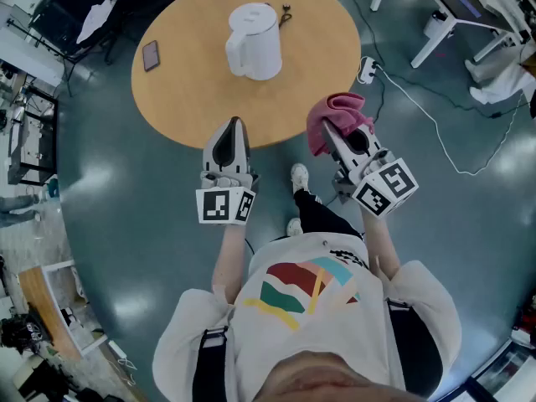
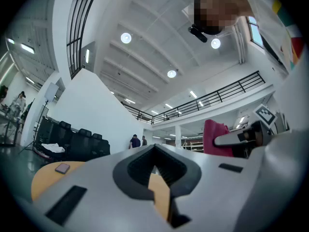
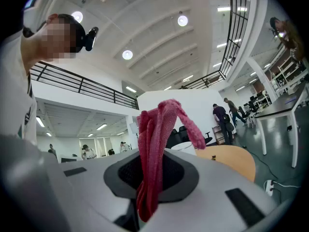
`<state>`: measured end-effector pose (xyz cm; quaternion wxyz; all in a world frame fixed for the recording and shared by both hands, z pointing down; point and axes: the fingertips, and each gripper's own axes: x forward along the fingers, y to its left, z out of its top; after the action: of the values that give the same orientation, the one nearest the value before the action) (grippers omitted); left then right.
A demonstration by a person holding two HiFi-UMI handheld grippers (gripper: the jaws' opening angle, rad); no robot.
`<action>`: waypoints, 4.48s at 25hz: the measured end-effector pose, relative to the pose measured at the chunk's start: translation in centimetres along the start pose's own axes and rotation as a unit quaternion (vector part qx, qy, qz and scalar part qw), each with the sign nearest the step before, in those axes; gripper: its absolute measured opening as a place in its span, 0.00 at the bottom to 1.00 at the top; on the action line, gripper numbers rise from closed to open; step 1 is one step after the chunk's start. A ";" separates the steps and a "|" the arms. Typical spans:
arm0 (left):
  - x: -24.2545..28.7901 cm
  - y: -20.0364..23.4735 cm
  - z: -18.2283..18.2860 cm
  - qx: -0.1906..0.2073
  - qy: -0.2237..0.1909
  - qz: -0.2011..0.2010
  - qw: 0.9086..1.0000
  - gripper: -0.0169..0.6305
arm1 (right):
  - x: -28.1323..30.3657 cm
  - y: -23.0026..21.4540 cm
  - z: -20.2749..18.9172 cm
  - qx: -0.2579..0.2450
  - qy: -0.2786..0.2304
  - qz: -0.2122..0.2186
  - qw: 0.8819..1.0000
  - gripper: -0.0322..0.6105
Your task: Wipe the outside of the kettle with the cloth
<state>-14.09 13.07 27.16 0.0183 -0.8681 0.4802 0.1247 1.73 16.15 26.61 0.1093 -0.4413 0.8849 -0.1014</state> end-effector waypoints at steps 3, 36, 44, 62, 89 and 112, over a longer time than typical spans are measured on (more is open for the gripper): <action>4.0 1.8 -1.2 0.005 -0.009 0.000 1.000 0.09 | 3.7 -3.7 0.2 -0.001 -0.004 0.011 1.000 0.11; 26.8 12.9 -17.2 0.028 0.149 -0.044 0.987 0.41 | 24.5 -25.5 -1.1 0.021 0.072 0.018 0.997 0.11; 25.5 7.3 -17.9 -0.002 0.157 -0.107 0.982 0.27 | 24.1 -26.0 -1.5 0.014 0.077 0.027 0.997 0.11; 27.8 -1.3 -20.1 -0.002 0.137 -0.131 0.982 0.19 | 33.3 -28.8 4.0 -0.464 0.249 0.105 0.844 0.11; 26.9 1.4 -19.0 -0.001 0.171 -0.111 0.979 0.18 | 35.1 -22.5 -5.2 -0.662 0.432 0.265 0.552 0.11; 26.5 0.2 -18.0 -0.011 0.159 -0.120 0.980 0.18 | 23.3 -19.3 -4.6 -0.602 0.471 0.323 0.558 0.11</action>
<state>2.75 -11.71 38.42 -0.0531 -0.9283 0.3679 -0.0123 1.41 -13.54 33.91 -0.5886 0.0217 0.7491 0.3032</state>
